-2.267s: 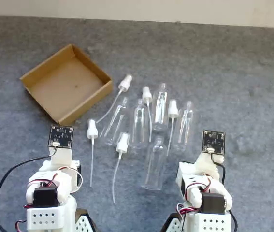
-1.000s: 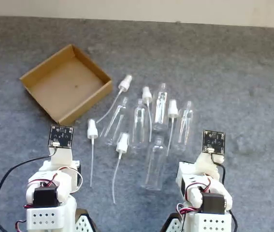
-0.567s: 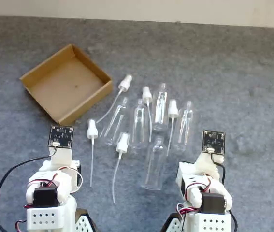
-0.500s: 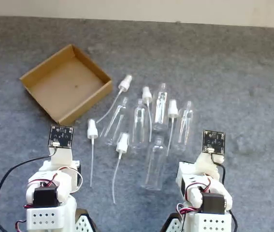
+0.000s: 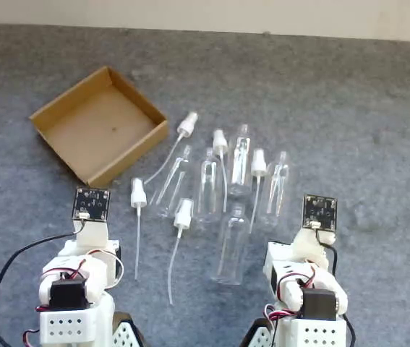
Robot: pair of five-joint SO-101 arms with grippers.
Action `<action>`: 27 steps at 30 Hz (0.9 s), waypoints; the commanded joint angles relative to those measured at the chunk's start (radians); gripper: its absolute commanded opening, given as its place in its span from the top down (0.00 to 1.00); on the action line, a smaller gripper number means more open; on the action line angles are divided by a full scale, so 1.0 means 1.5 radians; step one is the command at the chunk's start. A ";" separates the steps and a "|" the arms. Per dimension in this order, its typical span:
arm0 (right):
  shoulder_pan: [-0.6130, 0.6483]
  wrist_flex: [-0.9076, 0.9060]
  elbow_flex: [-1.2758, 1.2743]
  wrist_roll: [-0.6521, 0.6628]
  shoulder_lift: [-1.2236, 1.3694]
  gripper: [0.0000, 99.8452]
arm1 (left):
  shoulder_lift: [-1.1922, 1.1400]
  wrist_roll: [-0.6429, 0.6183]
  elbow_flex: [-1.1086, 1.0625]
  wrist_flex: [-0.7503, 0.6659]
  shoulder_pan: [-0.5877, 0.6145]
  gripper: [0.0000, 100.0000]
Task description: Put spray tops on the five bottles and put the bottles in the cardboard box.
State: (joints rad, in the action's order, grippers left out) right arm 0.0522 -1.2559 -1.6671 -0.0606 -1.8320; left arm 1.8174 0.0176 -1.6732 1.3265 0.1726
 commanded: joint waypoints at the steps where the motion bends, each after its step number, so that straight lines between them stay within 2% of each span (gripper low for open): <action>1: -0.005 0.002 -0.077 -0.002 -0.004 0.99 | 0.005 -0.008 -0.014 0.004 0.006 0.99; 5: -0.005 0.002 -0.077 -0.002 -0.004 0.99 | 0.005 -0.011 -0.014 0.004 -0.003 0.99; 15: -0.004 0.002 -0.078 -0.006 -0.004 0.99 | 0.005 -0.010 -0.014 0.004 -0.092 0.99; 23: -0.005 0.002 -0.079 -0.004 -0.004 0.99 | 0.006 -0.011 -0.014 -0.001 -0.095 0.99; 27: -0.005 0.002 -0.079 -0.003 -0.004 0.99 | 0.006 -0.011 -0.014 -0.092 -0.110 0.99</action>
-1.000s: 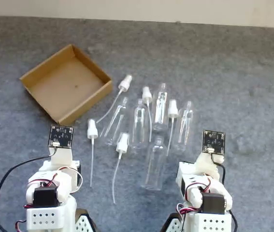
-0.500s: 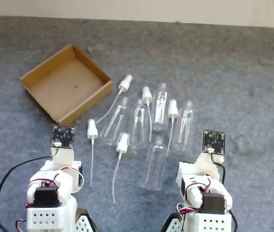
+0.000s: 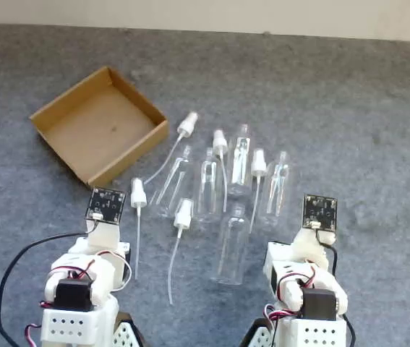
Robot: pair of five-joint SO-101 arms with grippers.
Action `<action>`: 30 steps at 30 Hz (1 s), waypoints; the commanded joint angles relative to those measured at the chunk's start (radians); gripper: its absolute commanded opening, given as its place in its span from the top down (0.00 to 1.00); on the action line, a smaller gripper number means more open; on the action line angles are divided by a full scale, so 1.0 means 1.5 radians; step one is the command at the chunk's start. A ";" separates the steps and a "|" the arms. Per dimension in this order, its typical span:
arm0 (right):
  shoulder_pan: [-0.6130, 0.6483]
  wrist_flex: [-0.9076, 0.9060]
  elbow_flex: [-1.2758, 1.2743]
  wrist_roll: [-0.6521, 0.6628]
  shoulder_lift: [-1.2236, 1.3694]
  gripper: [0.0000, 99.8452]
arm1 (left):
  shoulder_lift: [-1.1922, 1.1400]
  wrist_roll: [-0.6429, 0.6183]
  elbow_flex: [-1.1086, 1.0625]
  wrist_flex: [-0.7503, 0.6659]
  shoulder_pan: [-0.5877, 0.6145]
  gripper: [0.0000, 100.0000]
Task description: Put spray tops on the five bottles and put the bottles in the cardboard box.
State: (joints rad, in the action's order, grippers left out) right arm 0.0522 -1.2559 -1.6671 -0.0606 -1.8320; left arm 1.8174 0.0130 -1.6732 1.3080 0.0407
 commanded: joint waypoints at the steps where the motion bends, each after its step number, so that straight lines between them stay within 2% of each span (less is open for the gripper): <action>1: -0.005 0.005 -0.079 -0.003 -0.004 0.99 | 0.005 -0.008 -0.014 -0.098 -0.023 0.99; 5: -0.005 0.047 -0.079 -0.002 -0.005 0.99 | 0.005 -0.008 -0.014 -0.132 -0.025 0.99; 11: -0.008 0.111 -0.075 -0.001 -0.005 0.99 | 0.005 -0.006 -0.014 -0.128 -0.023 0.99; 15: -0.014 0.148 -0.073 -0.001 -0.005 0.99 | 0.005 -0.005 -0.014 -0.080 -0.023 0.99; 19: -0.070 0.196 -0.073 0.001 -0.005 0.99 | 0.005 -0.005 -0.014 -0.050 -0.023 0.99; 21: -0.109 0.207 -0.073 0.051 -0.005 0.99 | 0.005 -0.005 -0.014 -0.045 -0.023 0.99; 25: -0.149 0.207 -0.048 0.219 -0.005 0.99 | 0.005 -0.005 -0.014 -0.044 -0.023 0.99; 30: -0.176 0.175 0.032 0.237 0.001 0.99 | 0.005 -0.004 -0.014 -0.013 -0.023 0.99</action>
State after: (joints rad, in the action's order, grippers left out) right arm -0.1780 -0.9689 -1.6655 0.2739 -1.8274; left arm 1.8174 0.0130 -1.6732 1.2405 0.0176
